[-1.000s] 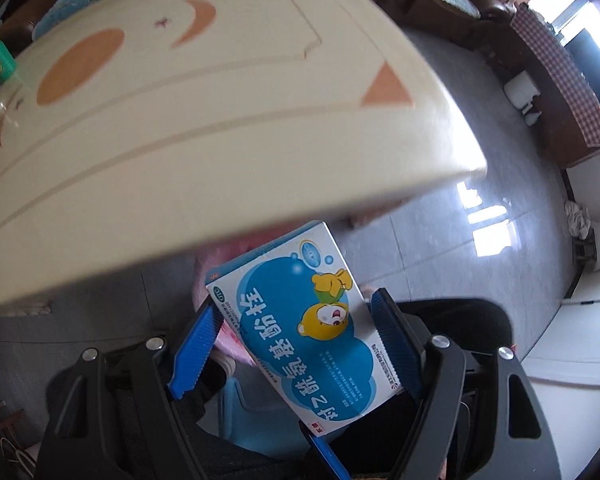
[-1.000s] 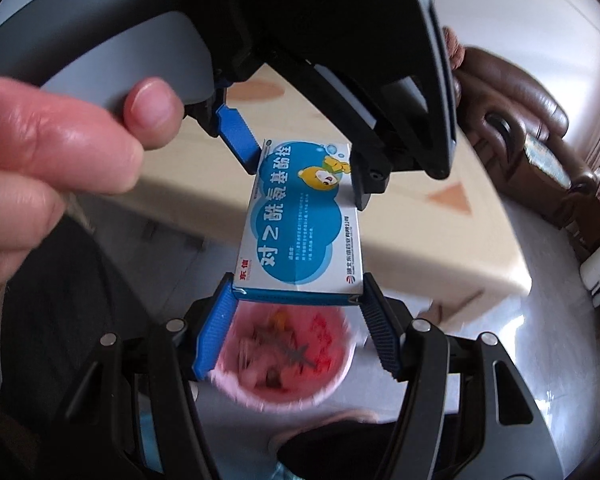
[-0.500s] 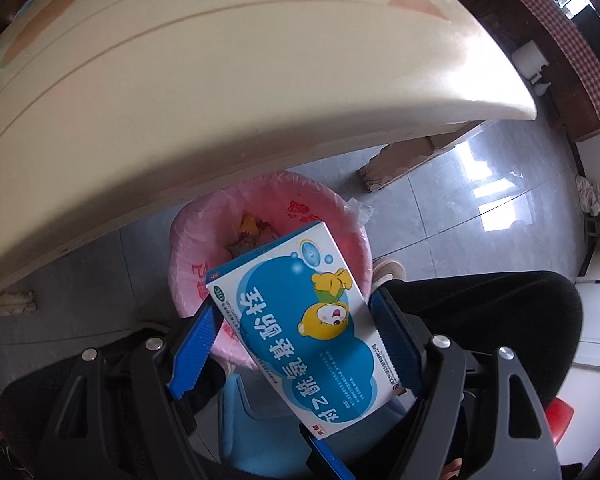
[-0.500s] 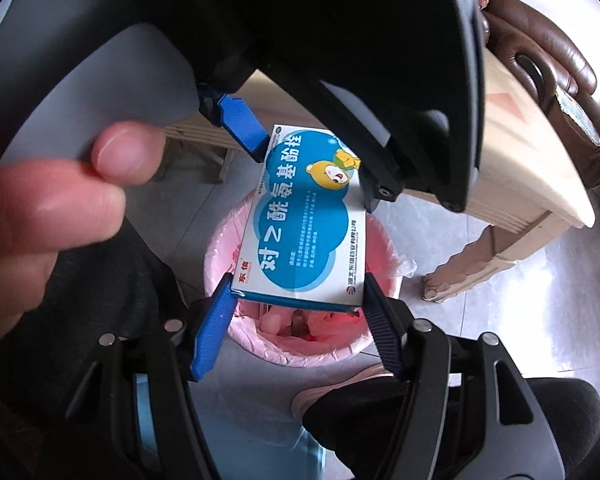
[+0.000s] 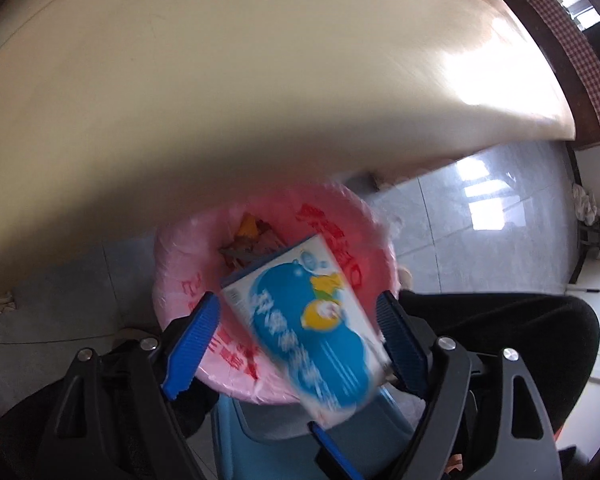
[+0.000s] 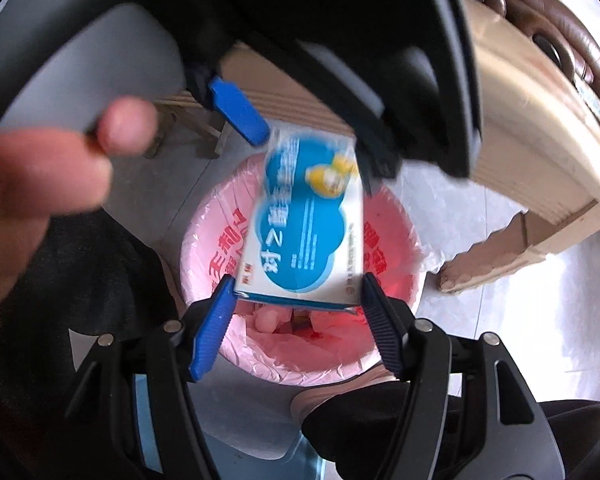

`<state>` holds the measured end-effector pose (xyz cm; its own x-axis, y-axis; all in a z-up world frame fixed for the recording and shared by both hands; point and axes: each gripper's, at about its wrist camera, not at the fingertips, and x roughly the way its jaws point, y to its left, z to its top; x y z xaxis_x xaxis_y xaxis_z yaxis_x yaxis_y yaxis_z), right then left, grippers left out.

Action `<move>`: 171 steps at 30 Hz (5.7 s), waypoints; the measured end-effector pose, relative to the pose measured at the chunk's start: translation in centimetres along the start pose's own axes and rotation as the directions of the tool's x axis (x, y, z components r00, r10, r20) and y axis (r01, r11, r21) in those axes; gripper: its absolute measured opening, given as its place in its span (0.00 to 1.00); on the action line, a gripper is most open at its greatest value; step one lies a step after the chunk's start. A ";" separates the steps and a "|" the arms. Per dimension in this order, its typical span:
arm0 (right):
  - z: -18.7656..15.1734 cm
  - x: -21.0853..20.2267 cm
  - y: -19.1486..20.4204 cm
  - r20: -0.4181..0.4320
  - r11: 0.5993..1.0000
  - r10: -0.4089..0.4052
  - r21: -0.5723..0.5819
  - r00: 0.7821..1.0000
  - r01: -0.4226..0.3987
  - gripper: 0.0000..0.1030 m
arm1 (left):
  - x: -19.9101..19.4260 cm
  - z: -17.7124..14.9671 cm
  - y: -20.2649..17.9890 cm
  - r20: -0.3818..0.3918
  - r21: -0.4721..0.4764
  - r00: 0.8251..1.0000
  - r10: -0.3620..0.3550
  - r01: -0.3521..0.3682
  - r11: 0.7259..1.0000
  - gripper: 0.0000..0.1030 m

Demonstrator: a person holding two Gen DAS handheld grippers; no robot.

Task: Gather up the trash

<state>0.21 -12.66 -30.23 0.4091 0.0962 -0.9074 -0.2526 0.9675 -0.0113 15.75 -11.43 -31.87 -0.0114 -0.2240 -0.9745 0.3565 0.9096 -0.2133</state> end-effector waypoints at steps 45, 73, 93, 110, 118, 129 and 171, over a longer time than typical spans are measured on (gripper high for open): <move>-0.3 -22.4 -3.5 0.388 0.956 -0.253 0.241 0.886 0.167 0.86 | -25.7 -18.3 -2.8 0.606 -0.236 0.725 0.328 -0.230 0.944 0.91; 0.9 -34.4 -4.6 0.586 0.912 -0.390 0.349 0.710 0.214 0.94 | -35.6 -19.7 -7.1 0.737 -0.298 0.551 0.392 -0.257 0.920 0.93; 1.3 -34.2 -4.7 0.576 0.911 -0.392 0.353 0.718 0.214 0.94 | -34.8 -19.6 -6.4 0.722 -0.300 0.567 0.398 -0.261 0.917 0.93; 1.5 -34.1 -4.2 0.583 0.913 -0.390 0.345 0.713 0.217 0.94 | -34.4 -19.9 -5.9 0.718 -0.303 0.571 0.398 -0.258 0.917 0.93; 1.7 -33.9 -4.3 0.583 0.916 -0.382 0.339 0.717 0.213 0.94 | -34.3 -19.9 -5.7 0.715 -0.303 0.576 0.397 -0.257 0.918 0.93; 1.7 -33.9 -4.3 0.583 0.916 -0.383 0.341 0.716 0.212 0.94 | -34.2 -19.8 -5.6 0.717 -0.299 0.574 0.395 -0.259 0.918 0.93; 1.8 -33.8 -4.3 0.578 0.916 -0.377 0.348 0.724 0.199 0.94 | -34.1 -19.6 -5.7 0.720 -0.278 0.575 0.389 -0.275 0.920 0.93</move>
<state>-10.92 -19.65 1.23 0.8982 -0.1601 -0.4093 0.1556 0.9868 -0.0447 -4.18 -2.08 1.22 0.8048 -0.0268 -0.5929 0.0715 0.9961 0.0520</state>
